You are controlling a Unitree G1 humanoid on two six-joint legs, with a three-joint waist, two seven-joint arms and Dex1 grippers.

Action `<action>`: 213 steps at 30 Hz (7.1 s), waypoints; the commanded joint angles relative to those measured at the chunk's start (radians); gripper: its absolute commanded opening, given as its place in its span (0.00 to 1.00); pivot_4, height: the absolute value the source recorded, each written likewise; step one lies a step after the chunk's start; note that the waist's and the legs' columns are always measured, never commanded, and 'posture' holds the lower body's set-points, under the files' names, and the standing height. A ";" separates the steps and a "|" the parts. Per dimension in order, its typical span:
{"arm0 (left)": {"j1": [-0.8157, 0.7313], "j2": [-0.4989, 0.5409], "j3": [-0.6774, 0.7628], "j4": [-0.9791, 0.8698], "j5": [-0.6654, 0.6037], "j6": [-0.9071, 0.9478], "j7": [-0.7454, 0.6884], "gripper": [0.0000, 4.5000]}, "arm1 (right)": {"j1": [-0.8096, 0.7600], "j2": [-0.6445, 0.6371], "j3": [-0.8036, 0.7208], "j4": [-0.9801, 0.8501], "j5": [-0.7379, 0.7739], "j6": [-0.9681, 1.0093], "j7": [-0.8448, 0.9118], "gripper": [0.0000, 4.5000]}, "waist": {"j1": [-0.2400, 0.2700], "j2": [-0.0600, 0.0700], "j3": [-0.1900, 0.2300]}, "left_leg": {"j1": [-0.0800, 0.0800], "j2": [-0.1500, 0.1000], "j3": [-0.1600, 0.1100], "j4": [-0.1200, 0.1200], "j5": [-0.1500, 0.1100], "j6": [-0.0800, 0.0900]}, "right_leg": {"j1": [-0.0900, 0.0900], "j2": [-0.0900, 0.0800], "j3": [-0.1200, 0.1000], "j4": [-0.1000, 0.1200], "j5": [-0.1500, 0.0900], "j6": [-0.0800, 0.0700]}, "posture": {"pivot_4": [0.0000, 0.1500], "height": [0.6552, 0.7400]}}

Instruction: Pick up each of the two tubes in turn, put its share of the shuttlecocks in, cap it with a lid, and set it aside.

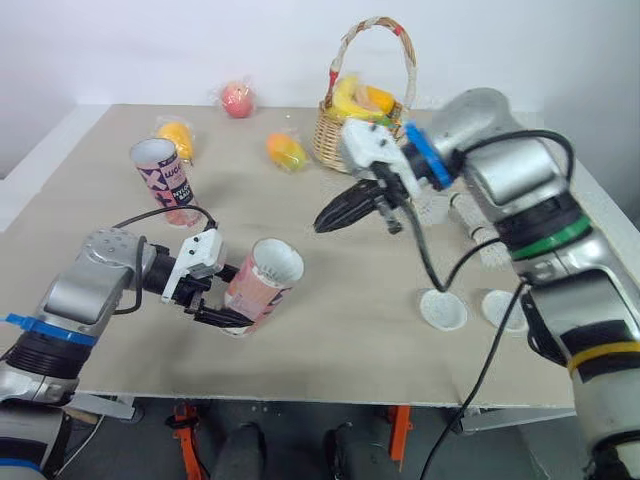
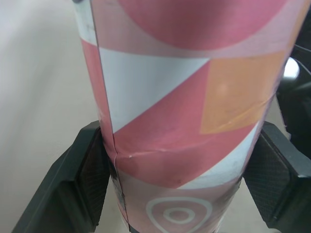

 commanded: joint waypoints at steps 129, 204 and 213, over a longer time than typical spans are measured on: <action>0.081 -0.502 -0.034 0.469 0.057 -0.506 0.139 0.80 | -0.118 -0.028 0.250 -0.142 -0.191 -0.388 0.079 0.02 | -0.019 0.002 -0.002 | 0.018 -0.001 0.001 -0.001 -0.005 -0.003 | 0.016 0.000 0.004 0.000 -0.007 0.007 | 1.00 1.00; 0.078 -0.494 -0.014 0.454 0.025 -0.484 0.136 0.80 | 0.438 -0.310 -0.365 -0.413 0.244 0.148 -0.117 0.99 | -0.013 0.000 -0.024 | 0.022 0.001 0.003 -0.016 -0.014 -0.003 | 0.016 0.001 0.004 -0.017 -0.010 0.004 | 1.00 1.00; 0.050 -0.496 0.005 0.415 -0.032 -0.393 0.090 0.97 | 0.863 -0.220 -0.374 -0.671 0.158 0.186 -0.417 1.00 | -0.019 0.005 -0.017 | 0.018 -0.001 0.001 -0.013 -0.014 -0.003 | 0.015 0.001 0.005 -0.017 -0.008 0.008 | 1.00 1.00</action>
